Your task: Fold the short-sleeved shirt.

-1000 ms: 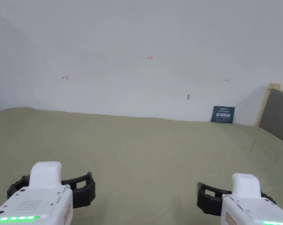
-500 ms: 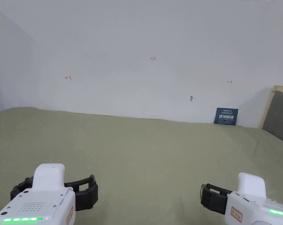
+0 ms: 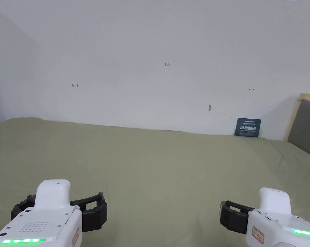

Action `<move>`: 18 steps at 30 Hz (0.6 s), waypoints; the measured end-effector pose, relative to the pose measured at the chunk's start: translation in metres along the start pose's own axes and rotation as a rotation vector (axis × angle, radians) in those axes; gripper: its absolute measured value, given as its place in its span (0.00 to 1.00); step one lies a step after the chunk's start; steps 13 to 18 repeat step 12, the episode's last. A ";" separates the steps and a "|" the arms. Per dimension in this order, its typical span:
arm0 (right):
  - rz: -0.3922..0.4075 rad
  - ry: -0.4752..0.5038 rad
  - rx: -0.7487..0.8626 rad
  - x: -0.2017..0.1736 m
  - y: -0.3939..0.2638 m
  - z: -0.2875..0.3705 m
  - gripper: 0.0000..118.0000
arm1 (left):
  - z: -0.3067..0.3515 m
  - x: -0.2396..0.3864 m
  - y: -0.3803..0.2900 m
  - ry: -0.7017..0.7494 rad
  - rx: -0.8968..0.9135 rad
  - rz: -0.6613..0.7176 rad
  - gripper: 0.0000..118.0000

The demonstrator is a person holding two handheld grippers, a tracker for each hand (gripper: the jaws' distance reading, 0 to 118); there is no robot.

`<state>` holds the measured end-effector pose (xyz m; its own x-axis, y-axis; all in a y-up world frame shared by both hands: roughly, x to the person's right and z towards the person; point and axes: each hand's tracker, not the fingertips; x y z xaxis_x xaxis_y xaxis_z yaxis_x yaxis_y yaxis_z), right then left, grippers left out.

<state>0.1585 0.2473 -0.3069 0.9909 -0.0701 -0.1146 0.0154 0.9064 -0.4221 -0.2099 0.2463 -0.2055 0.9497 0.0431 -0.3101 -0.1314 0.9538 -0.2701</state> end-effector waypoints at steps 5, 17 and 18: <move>0.021 0.008 -0.018 -0.003 -0.002 0.001 1.00 | 0.000 0.001 0.001 -0.009 -0.001 0.008 1.00; 0.004 0.010 -0.056 -0.004 -0.005 -0.001 1.00 | 0.001 0.004 0.000 -0.013 -0.007 0.002 1.00; 0.004 0.010 -0.056 -0.004 -0.005 -0.001 1.00 | 0.001 0.004 0.000 -0.013 -0.007 0.002 1.00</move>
